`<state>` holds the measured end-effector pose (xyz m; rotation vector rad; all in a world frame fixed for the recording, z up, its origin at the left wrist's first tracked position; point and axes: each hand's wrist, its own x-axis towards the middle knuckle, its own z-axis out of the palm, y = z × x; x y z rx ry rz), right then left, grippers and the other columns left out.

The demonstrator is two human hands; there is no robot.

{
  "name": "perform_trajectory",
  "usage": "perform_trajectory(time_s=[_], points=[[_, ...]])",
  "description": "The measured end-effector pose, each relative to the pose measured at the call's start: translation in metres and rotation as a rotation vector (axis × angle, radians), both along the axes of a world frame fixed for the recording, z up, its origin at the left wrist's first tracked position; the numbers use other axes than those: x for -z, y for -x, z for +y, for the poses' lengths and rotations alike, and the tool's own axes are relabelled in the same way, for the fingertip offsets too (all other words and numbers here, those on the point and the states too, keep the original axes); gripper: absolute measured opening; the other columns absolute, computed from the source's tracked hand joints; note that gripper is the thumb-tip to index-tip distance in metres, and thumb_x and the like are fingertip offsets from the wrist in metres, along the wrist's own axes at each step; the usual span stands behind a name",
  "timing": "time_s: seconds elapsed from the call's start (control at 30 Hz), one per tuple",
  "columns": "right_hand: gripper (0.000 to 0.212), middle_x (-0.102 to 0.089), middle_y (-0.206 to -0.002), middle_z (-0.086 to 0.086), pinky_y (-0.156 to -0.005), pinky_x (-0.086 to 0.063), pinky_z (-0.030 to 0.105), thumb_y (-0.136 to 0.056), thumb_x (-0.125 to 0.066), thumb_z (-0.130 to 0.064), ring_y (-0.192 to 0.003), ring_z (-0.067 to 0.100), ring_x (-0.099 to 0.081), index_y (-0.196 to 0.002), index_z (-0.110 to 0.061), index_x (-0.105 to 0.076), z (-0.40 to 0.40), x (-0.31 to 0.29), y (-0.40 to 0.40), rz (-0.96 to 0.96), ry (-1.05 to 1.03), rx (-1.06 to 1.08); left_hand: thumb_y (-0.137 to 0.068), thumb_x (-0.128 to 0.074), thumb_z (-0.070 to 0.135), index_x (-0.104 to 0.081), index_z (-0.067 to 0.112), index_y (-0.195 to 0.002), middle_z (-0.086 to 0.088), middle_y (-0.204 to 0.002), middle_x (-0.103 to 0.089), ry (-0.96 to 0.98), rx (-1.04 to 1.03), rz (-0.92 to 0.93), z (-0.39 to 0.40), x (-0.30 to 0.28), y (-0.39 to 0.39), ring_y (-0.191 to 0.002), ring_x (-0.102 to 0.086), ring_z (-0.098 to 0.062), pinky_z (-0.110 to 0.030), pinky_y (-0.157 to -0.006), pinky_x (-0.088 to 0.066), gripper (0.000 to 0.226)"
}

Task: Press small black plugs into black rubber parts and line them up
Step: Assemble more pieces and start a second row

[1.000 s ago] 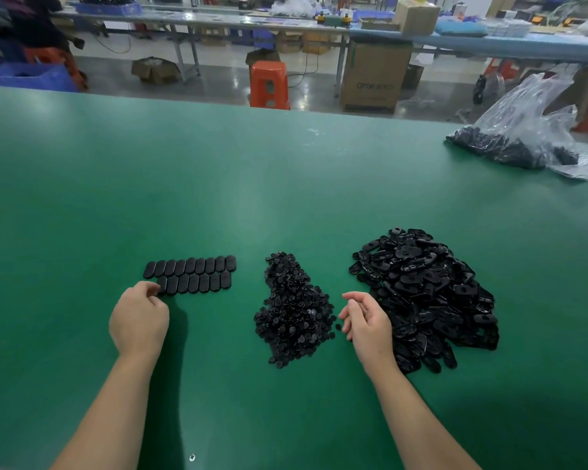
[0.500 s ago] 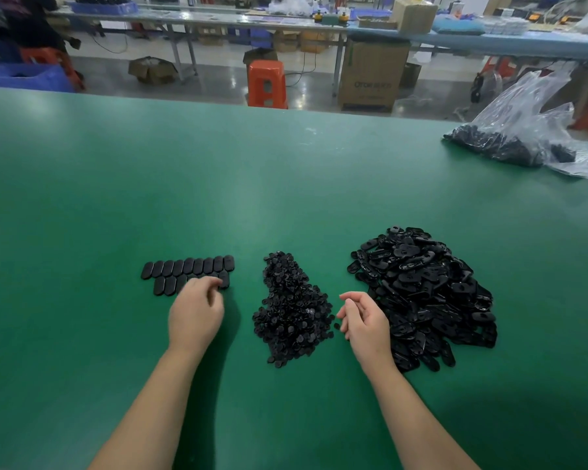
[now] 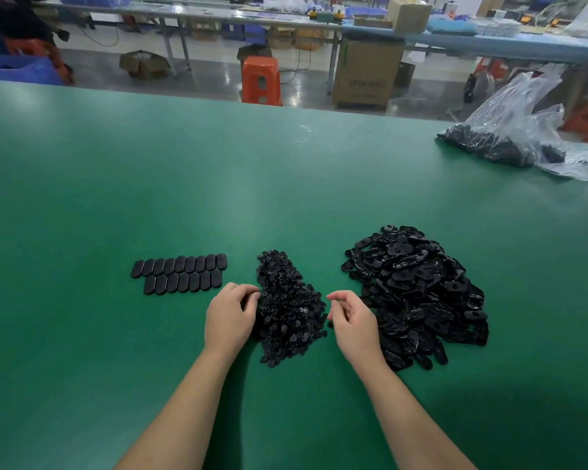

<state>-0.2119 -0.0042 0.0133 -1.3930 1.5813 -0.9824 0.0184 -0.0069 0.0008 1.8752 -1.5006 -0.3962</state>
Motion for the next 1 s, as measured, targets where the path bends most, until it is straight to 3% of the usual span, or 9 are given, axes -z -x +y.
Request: perform_trajectory(time_s=[0.1,0.23,0.3,0.4,0.53,0.7,1.0], points=[[0.021,-0.069,-0.078,-0.002,-0.048,-0.038,0.018,-0.103,-0.052,-0.014,-0.049,0.001,-0.046,-0.096,-0.029,-0.064,-0.002,-0.01,0.004,0.048,0.006,0.012,-0.096,-0.066,0.027,-0.076,0.023,-0.1,0.012,-0.088,-0.06,-0.014,0.006,-0.001,0.0,-0.001,0.0,-0.081,-0.057,-0.008,-0.028,-0.072,-0.045,0.012],[0.02,-0.065,-0.1,-0.008,-0.066,-0.05,0.03,-0.104,-0.05,-0.018,-0.075,0.009,-0.059,-0.114,-0.023,-0.067,-0.01,-0.033,0.023,0.495,0.124,0.016,-0.095,-0.068,0.025,-0.078,0.022,-0.099,0.011,-0.087,-0.061,-0.02,0.013,-0.021,-0.001,0.001,-0.001,-0.079,-0.057,-0.009,-0.028,-0.07,-0.045,0.012],[0.023,-0.06,-0.113,-0.004,-0.075,-0.053,0.034,-0.104,-0.05,-0.021,-0.085,0.018,-0.063,-0.12,-0.024,-0.066,-0.018,-0.046,0.037,0.717,0.035,-0.053,-0.095,-0.068,0.025,-0.078,0.021,-0.1,0.01,-0.087,-0.06,-0.026,0.009,-0.027,-0.002,0.001,-0.001,-0.078,-0.057,-0.009,-0.027,-0.069,-0.044,0.012],[0.023,-0.055,-0.117,-0.001,-0.081,-0.054,0.035,-0.103,-0.053,-0.025,-0.09,0.021,-0.063,-0.123,-0.027,-0.065,-0.028,-0.057,0.055,0.885,-0.12,-0.182,-0.096,-0.067,0.024,-0.078,0.019,-0.1,0.009,-0.088,-0.061,-0.028,0.001,-0.036,-0.002,0.001,0.0,-0.079,-0.056,-0.009,-0.025,-0.07,-0.043,0.013],[0.035,-0.054,-0.123,-0.001,-0.09,-0.054,0.038,-0.098,-0.065,-0.035,-0.103,0.021,-0.063,-0.132,-0.027,-0.06,-0.028,-0.056,0.065,0.977,-0.193,-0.332,-0.096,-0.066,0.025,-0.078,0.018,-0.101,0.009,-0.088,-0.061,-0.027,-0.021,-0.018,-0.001,0.001,0.0,-0.079,-0.057,-0.008,-0.025,-0.072,-0.045,0.015],[0.038,-0.052,-0.114,-0.005,-0.076,-0.048,0.031,-0.093,-0.066,-0.049,-0.091,0.016,-0.06,-0.126,-0.029,-0.061,-0.027,-0.046,0.063,0.99,-0.138,-0.29,-0.095,-0.067,0.03,-0.077,0.019,-0.097,0.012,-0.086,-0.059,-0.028,-0.02,-0.002,0.0,-0.001,0.001,-0.077,-0.055,-0.002,-0.023,-0.068,-0.043,0.015],[0.026,-0.058,-0.119,-0.003,-0.076,-0.048,0.031,-0.1,-0.061,-0.037,-0.099,0.018,-0.064,-0.122,-0.025,-0.064,-0.027,-0.037,0.055,0.978,-0.081,-0.202,-0.092,-0.071,0.026,-0.076,0.023,-0.091,0.014,-0.086,-0.059,-0.047,0.008,0.005,0.001,-0.004,0.001,-0.078,-0.056,-0.004,-0.026,-0.07,-0.046,0.006]])
